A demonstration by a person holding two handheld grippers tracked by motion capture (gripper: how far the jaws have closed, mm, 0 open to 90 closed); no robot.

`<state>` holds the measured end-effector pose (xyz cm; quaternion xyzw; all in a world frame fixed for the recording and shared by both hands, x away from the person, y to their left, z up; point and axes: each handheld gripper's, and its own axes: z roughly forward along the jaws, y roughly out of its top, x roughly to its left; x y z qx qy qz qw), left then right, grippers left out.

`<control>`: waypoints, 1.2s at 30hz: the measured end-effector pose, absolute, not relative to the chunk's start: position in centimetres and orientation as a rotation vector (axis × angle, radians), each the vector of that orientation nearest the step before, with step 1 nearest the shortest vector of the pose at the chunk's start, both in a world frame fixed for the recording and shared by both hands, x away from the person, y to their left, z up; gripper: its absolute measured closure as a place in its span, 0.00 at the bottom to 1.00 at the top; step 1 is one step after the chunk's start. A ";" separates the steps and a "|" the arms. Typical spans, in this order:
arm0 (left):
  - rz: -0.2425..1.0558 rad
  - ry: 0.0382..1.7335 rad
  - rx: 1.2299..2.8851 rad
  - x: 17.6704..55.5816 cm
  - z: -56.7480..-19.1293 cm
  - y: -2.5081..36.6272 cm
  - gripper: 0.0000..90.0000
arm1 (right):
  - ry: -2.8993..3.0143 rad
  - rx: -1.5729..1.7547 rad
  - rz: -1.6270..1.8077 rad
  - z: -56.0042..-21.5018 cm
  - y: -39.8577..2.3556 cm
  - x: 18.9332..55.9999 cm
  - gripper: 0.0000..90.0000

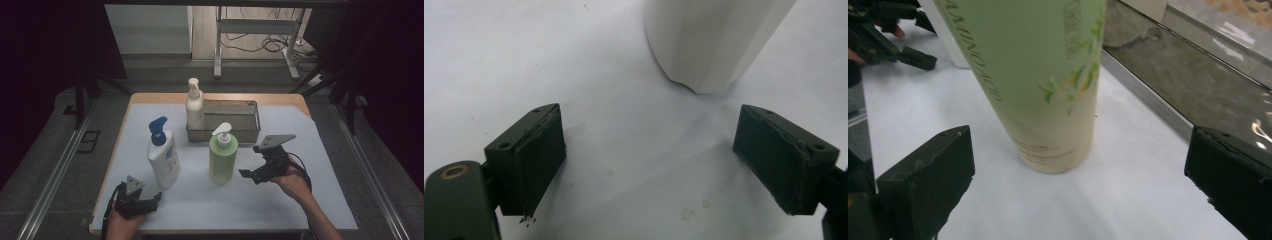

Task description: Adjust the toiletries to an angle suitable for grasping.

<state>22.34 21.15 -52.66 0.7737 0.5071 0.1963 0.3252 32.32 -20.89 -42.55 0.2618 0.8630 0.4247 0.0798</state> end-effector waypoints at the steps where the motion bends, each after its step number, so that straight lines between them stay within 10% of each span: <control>1: 0.514 1.329 2.029 22.3 -52.7 21.2 0.14 | 2.584 0.783 1.278 -42.6 -20.8 32.3 0.01; 36: 0.516 1.326 2.033 22.4 -52.6 21.2 0.15 | 2.585 0.688 1.222 -43.7 -14.3 33.0 0.05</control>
